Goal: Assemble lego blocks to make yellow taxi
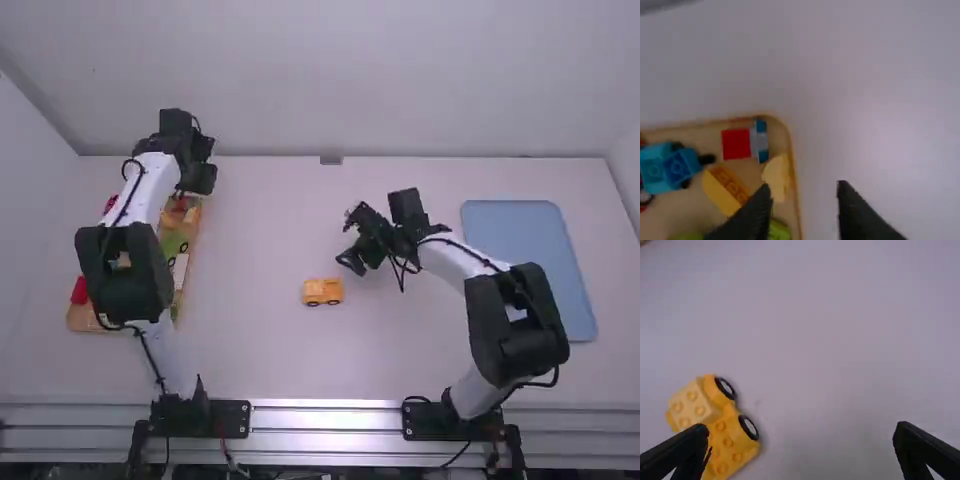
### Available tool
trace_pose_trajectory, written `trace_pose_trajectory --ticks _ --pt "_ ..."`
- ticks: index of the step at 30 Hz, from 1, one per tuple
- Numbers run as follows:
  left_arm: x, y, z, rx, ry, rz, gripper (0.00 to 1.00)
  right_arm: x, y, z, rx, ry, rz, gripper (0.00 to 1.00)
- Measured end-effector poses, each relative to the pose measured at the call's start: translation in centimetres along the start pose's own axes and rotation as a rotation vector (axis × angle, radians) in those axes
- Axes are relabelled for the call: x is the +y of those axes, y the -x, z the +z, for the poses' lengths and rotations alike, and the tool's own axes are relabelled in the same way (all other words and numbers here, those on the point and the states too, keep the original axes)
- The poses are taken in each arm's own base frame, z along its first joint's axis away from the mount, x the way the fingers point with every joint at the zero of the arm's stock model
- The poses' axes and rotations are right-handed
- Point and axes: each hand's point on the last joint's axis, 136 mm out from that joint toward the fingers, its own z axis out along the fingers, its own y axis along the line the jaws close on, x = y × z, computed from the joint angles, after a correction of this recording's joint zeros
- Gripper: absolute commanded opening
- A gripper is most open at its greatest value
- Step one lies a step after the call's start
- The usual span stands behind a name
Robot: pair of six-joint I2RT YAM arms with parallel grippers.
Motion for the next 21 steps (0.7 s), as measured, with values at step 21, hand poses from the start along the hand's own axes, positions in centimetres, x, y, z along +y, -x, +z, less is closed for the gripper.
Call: trace_pose_trajectory --ticks 21 --pt "5.6 -6.1 2.7 0.082 -0.053 -0.142 0.76 0.8 0.3 0.1 0.003 0.029 0.006 0.99"
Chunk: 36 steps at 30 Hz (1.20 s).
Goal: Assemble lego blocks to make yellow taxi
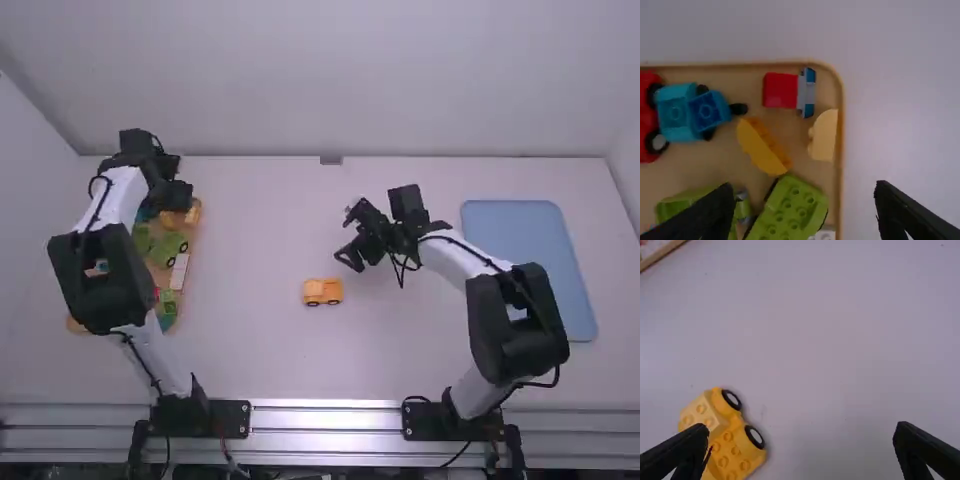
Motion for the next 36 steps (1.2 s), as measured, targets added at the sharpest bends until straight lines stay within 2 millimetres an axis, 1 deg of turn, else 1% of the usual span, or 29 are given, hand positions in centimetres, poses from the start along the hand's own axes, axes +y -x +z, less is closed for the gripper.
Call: trace_pose_trajectory --ticks 1,2,4,6,8,12,13,15,17,18,19,24,31,36 --pt "-0.2 -0.1 0.8 0.008 -0.012 0.007 0.76 0.3 0.0 0.1 0.004 0.007 -0.01 0.99" --pt "-0.3 -0.2 1.0 0.011 -0.015 0.007 0.75 0.4 0.0 0.2 0.005 0.009 -0.013 0.99" --pt "-0.5 -0.8 2.6 0.036 -0.033 0.008 0.75 0.9 0.1 0.4 0.008 0.019 -0.029 0.99" --pt "-0.6 -1.0 3.3 0.045 -0.037 0.006 0.74 1.1 0.1 0.5 0.009 0.023 -0.037 0.99" --pt "-0.7 -1.3 4.7 0.056 -0.044 0.005 0.73 1.2 0.1 0.6 0.01 0.024 -0.041 0.99" --pt "-0.8 -2.1 6.2 0.085 -0.054 0.003 0.67 1.1 0.1 0.5 0.01 0.022 -0.042 0.99" --pt "-0.9 -2.1 6.5 0.084 -0.056 0.004 0.64 1.0 0.1 0.5 0.009 0.021 -0.04 0.99" --pt "-0.9 -2.2 6.9 0.089 -0.058 0.003 0.63 0.9 0.0 0.4 0.01 0.019 -0.039 0.99" --pt "-1.0 -2.5 7.3 0.098 -0.061 0.002 0.55 0.8 0.0 0.3 0.009 0.016 -0.036 0.97" --pt "-1.0 -2.6 7.4 0.102 -0.062 0.003 0.51 0.7 0.0 0.3 0.008 0.015 -0.035 0.99" --pt "-1.0 -2.6 7.5 0.103 -0.063 0.003 0.46 0.6 0.0 0.3 0.008 0.014 -0.032 0.99" --pt "-0.6 -2.6 7.7 0.095 -0.06 -0.007 0.44 0.6 0.0 0.3 0.008 0.013 -0.033 0.99" --pt "1.5 -3.0 7.7 0.087 -0.041 -0.049 0.44 0.5 -0.1 0.2 0.008 0.011 -0.031 0.99" --pt "1.5 -2.8 7.6 0.072 -0.059 -0.047 0.46 0.5 -0.1 0.2 0.008 0.011 -0.033 0.99"
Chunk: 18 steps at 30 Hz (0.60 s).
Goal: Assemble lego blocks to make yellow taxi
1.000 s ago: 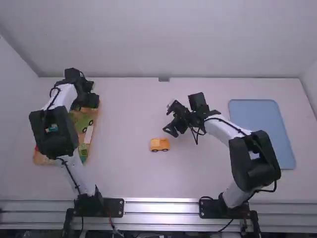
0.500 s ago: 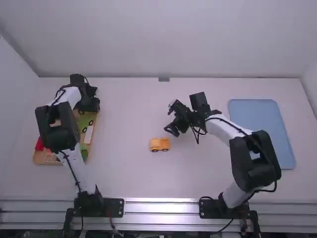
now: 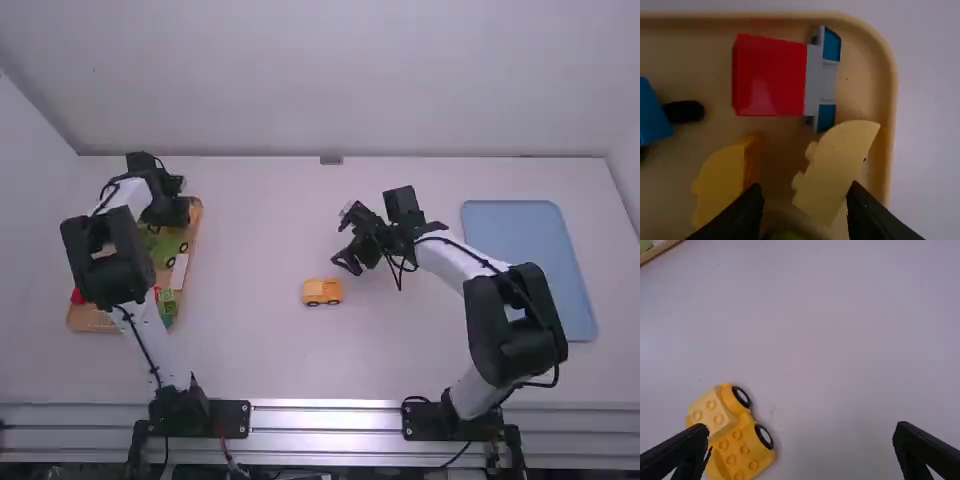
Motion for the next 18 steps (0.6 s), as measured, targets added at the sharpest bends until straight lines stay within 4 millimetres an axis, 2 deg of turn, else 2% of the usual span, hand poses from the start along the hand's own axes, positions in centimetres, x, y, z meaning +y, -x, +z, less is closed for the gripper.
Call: trace_pose_trajectory --ticks 8,12,18 --pt "-0.3 0.6 0.0 -0.028 -0.018 0.005 0.47 0.7 -0.2 0.1 0.006 0.029 -0.055 0.99" --pt "-0.2 0.8 0.3 -0.043 -0.013 0.008 0.47 2.2 -0.3 0.0 -0.012 0.111 -0.148 0.99" --pt "-0.4 -0.2 0.9 -0.024 -0.019 0.008 0.47 4.3 0.9 -0.5 -0.109 0.22 -0.324 0.99"
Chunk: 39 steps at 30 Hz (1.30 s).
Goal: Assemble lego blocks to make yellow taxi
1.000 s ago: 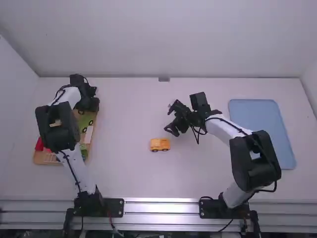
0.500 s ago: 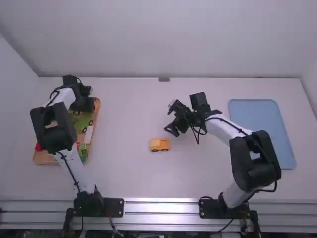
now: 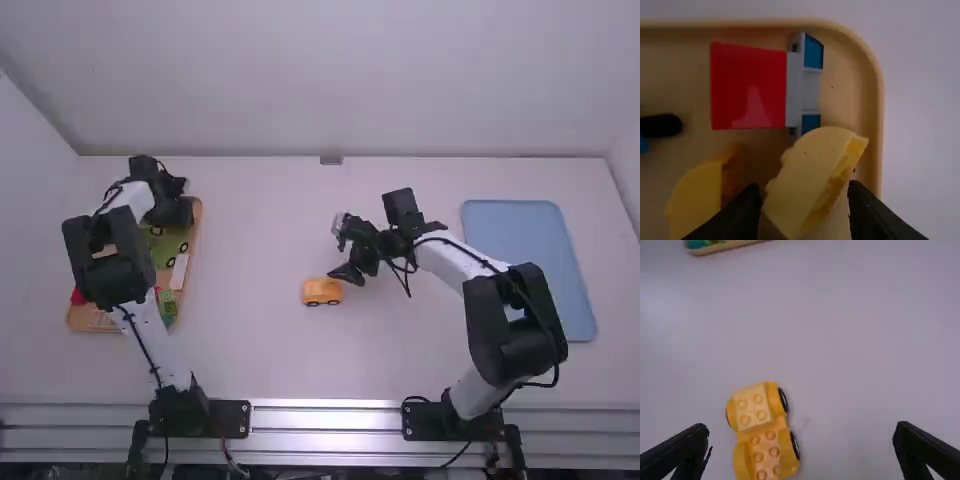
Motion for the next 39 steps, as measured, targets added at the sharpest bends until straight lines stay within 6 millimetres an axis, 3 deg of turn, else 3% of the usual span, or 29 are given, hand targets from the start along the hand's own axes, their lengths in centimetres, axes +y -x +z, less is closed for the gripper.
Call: trace_pose_trajectory --ticks 7,14,22,33,39 --pt "-0.2 0.3 0.1 -0.012 0.002 0.007 0.47 1.3 2.5 -1.1 -0.132 0.065 -0.157 0.99" --pt "-0.3 0.3 0.1 -0.009 0.0 0.032 0.43 1.8 3.8 -2.1 -0.215 0.095 -0.211 0.99" --pt "-0.6 -0.4 0.1 0.021 -0.011 0.048 0.35 2.1 4.1 -2.1 -0.235 0.107 -0.232 0.99" --pt "-1.3 0.3 0.5 -0.03 -0.052 0.059 0.39 2.2 4.2 -2.1 -0.236 0.108 -0.233 0.99" --pt "-1.3 0.8 0.5 -0.053 -0.054 0.062 0.32 2.2 4.2 -2.1 -0.238 0.11 -0.232 0.99"
